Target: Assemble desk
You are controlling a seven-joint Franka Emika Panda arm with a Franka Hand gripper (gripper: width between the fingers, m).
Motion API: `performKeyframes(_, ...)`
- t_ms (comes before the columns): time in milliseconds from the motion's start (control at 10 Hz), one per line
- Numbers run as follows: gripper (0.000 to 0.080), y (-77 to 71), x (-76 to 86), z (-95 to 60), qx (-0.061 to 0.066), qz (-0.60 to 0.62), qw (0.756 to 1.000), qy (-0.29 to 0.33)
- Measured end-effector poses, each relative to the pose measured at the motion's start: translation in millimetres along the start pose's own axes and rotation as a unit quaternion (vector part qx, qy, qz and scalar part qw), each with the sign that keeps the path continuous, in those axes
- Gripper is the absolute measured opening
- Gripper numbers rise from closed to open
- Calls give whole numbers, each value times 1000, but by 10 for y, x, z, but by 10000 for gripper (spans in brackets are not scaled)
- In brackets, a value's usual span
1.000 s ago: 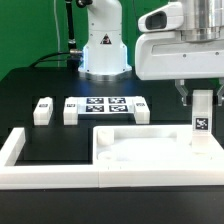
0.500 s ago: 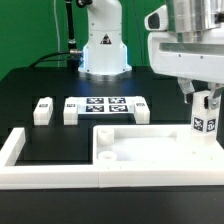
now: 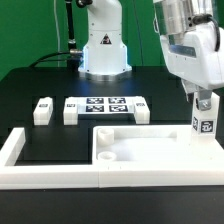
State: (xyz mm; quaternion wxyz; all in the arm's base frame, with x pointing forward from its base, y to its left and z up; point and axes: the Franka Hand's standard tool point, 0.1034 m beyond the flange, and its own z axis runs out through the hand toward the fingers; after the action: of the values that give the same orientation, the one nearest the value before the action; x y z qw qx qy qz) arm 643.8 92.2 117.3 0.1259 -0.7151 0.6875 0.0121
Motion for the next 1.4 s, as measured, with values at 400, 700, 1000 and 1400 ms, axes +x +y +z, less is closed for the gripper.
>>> performKeyframes(400, 640, -40, -62, -38, -34, -245, 969, -4)
performKeyframes(700, 647, -27, -60, -35, -40, -374, 926, -5)
performKeyframes(1000, 649, -31, -117, 65, -64, -578, 814, 3)
performKeyframes(1400, 368, -35, -116, 63, -63, -537, 841, 6)
